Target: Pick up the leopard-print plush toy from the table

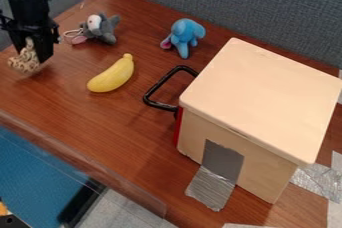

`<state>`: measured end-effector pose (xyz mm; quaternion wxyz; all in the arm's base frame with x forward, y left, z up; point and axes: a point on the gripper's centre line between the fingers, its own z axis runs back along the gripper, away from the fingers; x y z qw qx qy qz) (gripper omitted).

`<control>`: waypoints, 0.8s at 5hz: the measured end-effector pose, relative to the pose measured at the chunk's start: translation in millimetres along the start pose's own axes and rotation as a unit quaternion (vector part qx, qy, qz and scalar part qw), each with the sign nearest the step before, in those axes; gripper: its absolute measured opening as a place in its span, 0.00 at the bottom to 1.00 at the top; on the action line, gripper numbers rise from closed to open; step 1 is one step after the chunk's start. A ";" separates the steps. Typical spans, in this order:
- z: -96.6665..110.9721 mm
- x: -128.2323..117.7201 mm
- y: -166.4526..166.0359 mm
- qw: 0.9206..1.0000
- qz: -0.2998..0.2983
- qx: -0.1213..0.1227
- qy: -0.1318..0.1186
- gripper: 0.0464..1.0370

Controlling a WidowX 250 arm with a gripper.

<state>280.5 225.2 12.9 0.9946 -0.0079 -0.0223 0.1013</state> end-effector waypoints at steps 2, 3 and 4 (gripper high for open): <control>-4.9 0.4 2.5 1.000 0.003 -0.012 0.004 0.85; 18.2 3.9 0.3 1.000 0.002 -0.017 -0.022 0.98; 58.0 5.1 -8.9 0.998 -0.016 -0.026 -0.052 0.97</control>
